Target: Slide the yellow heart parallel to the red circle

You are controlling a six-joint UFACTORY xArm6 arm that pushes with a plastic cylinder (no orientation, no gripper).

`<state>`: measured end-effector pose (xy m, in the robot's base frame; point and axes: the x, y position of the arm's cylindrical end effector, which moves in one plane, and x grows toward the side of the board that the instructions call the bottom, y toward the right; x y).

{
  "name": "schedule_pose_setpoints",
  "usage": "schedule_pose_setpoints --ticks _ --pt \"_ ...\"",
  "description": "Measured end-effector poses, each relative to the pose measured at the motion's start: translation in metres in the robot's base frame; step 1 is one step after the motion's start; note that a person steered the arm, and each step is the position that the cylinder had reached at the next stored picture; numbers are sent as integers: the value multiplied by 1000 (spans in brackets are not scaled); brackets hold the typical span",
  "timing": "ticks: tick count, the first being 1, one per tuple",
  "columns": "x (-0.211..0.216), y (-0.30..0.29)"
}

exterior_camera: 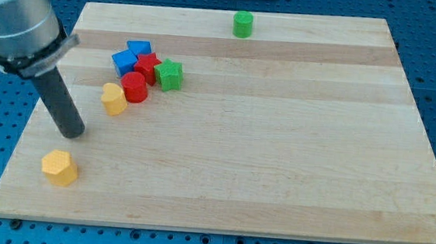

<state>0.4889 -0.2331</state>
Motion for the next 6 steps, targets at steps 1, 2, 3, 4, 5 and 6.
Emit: schedule_pose_setpoints --ticks 1,2,3,4,5,6 --pt "-35 -18" --pt "-73 -18" --pt "-93 5" --pt "-93 35" --pt "-84 41" --pt "-65 41"
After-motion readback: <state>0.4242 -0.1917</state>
